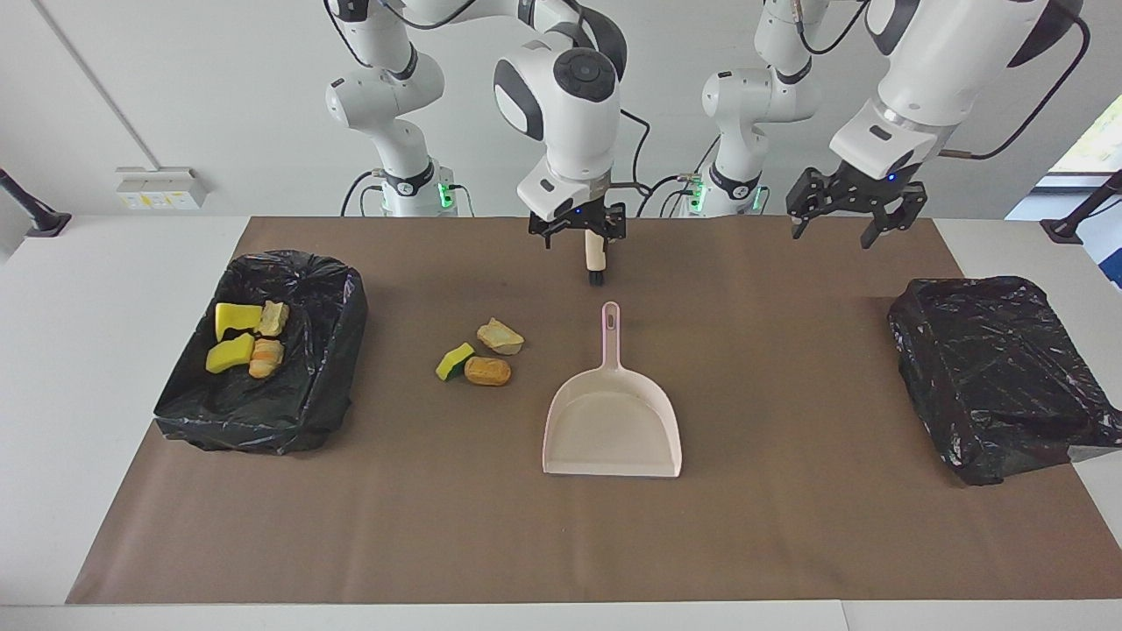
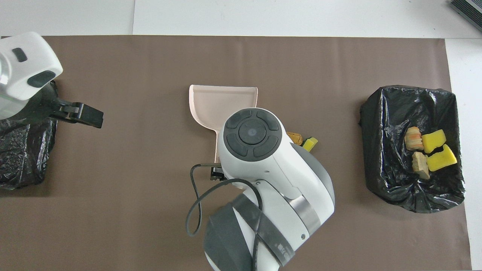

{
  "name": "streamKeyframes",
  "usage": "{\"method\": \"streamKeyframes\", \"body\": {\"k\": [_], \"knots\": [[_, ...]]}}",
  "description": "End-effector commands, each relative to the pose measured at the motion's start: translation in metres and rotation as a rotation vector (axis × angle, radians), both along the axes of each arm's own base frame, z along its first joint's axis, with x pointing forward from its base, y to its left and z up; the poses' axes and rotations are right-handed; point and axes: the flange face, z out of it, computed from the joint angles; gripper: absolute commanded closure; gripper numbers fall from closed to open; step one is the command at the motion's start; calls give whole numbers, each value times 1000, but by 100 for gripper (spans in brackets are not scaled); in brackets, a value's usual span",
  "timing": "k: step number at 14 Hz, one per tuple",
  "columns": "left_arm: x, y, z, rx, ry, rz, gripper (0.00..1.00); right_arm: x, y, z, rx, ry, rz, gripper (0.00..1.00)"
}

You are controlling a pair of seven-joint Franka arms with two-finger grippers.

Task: Sweep and dump trash in bin
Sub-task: 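Set down the dustpan while the left gripper reaches toward its rim, then grasp the dustpan rim with the left gripper while the right gripper withdraws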

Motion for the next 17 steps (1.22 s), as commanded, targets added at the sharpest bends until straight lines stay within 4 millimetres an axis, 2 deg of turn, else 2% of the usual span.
{"method": "streamKeyframes", "body": {"k": [1, 3, 4, 5, 6, 8, 9, 10, 11, 12, 14, 16, 17], "knots": [[25, -44, -42, -14, -15, -31, 0, -24, -9, 6, -14, 48, 16, 0], [30, -95, -74, -6, -30, -69, 0, -28, -12, 14, -14, 46, 18, 0], [33, -110, -90, 4, -35, -67, 0, -29, -12, 15, -16, 48, 19, 0], [32, -139, -115, 7, -26, -65, 0, -32, -12, 14, -16, 50, 20, 0], [32, -159, -127, -4, -50, -41, 0, -44, -10, 10, -3, 60, 23, 0], [26, -177, -158, -25, -75, -42, 0, -87, -13, -12, 80, 77, 1, 0], [18, -188, -167, -24, -72, -63, 0, -109, -15, -24, 100, 61, -12, 0], [15, -191, -176, -21, -62, -66, 0, -123, -21, -34, 114, 68, -27, 0], [10, -197, -189, -22, -51, -67, 0, -136, -16, -41, 129, 100, -27, 0], [2, -204, -204, -21, -48, -74, 0, -151, -3, -48, 120, 116, -19, 0], [-10, -212, -231, -26, -53, -75, 0, -162, 1, -71, 96, 120, -71, 0], [-30, -236, -253, -24, -43, -108, 0, -177, 1, -96, 78, 132, -66, 0], [-31, -240, -265, -22, -35, -92, 0, -186, 5, -114, 73, 123, -77, 0]]}}
